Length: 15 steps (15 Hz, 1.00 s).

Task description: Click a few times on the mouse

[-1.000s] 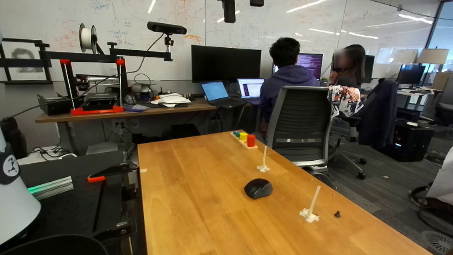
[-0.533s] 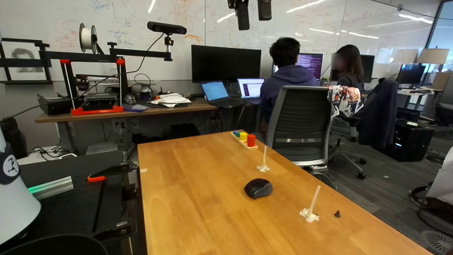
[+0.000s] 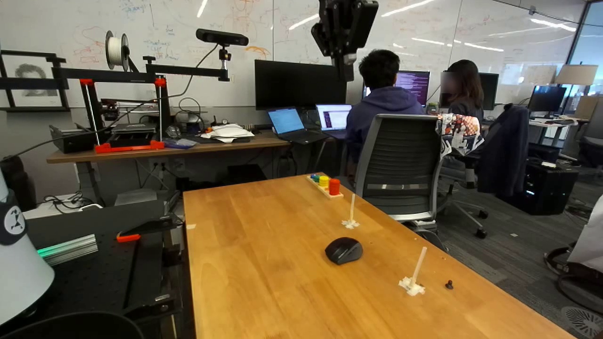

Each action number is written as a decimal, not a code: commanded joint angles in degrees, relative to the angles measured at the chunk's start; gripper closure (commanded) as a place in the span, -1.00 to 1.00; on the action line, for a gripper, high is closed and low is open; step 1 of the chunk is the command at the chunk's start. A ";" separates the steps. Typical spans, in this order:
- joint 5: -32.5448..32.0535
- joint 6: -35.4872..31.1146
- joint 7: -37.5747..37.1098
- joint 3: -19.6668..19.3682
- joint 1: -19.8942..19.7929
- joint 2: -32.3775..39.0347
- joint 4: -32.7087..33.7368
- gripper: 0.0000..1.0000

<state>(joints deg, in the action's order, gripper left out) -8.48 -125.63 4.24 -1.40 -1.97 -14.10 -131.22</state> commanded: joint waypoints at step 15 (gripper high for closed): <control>-12.24 -9.01 -12.73 1.62 3.96 24.84 5.43 0.98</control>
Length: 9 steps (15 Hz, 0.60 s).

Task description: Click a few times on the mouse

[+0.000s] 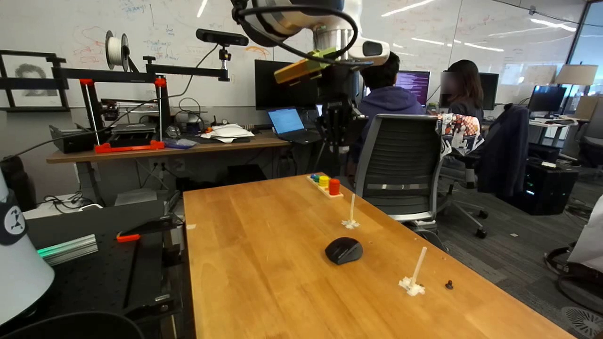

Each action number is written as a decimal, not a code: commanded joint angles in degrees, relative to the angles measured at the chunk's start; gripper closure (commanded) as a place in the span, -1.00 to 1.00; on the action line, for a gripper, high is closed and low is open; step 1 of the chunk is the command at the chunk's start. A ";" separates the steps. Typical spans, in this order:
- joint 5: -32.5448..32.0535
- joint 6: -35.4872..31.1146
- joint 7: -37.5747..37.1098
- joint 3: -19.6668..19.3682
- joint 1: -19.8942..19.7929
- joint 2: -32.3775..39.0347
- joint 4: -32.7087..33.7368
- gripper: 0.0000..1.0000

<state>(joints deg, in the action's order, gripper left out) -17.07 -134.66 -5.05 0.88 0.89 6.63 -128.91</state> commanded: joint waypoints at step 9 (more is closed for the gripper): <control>-8.70 0.37 -7.70 -3.28 3.50 17.15 10.06 0.99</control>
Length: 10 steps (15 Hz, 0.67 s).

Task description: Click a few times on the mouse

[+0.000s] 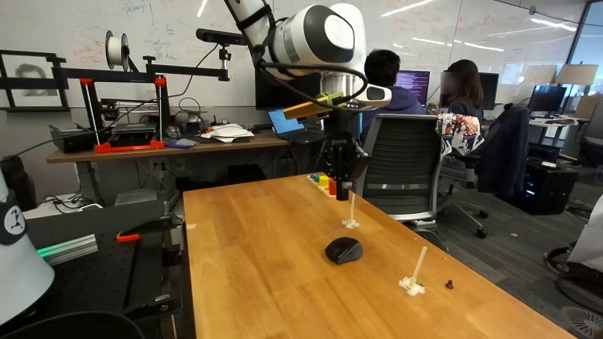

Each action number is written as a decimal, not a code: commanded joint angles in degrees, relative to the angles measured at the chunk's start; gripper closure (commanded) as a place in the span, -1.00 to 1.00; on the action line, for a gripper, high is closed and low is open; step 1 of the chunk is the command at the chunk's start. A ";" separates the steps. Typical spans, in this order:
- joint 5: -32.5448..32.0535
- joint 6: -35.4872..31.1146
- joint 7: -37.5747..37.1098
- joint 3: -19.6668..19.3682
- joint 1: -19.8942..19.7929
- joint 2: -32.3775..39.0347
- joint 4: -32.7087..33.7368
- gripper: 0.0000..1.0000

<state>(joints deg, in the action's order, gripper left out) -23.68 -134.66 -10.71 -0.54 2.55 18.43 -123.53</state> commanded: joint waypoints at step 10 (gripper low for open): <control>-1.57 3.07 -3.33 -3.98 7.38 17.49 13.58 0.99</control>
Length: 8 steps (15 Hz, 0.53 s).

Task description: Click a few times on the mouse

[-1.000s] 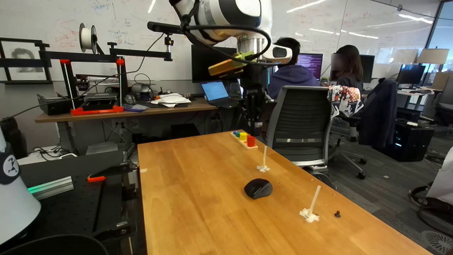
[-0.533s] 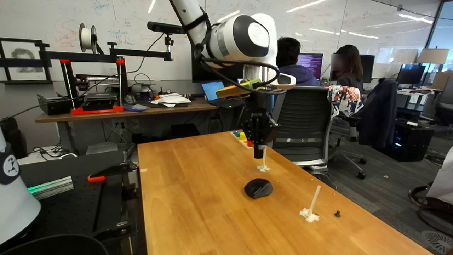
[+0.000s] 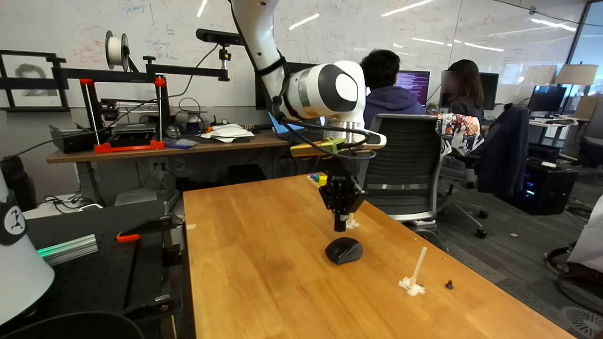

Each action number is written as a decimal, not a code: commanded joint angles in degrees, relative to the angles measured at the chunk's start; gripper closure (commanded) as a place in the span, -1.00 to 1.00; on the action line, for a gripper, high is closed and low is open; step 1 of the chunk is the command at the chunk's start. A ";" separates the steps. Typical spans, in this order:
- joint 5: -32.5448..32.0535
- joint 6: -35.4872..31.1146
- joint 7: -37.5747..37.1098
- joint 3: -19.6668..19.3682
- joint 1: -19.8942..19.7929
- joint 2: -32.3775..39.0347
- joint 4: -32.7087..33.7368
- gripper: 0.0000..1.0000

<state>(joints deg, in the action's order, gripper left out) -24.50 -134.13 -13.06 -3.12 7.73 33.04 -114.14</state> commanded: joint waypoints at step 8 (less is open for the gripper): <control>-0.84 8.11 -0.65 -2.38 4.03 5.51 8.17 0.99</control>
<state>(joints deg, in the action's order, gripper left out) -24.50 -129.84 -13.13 -4.41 10.33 37.19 -109.11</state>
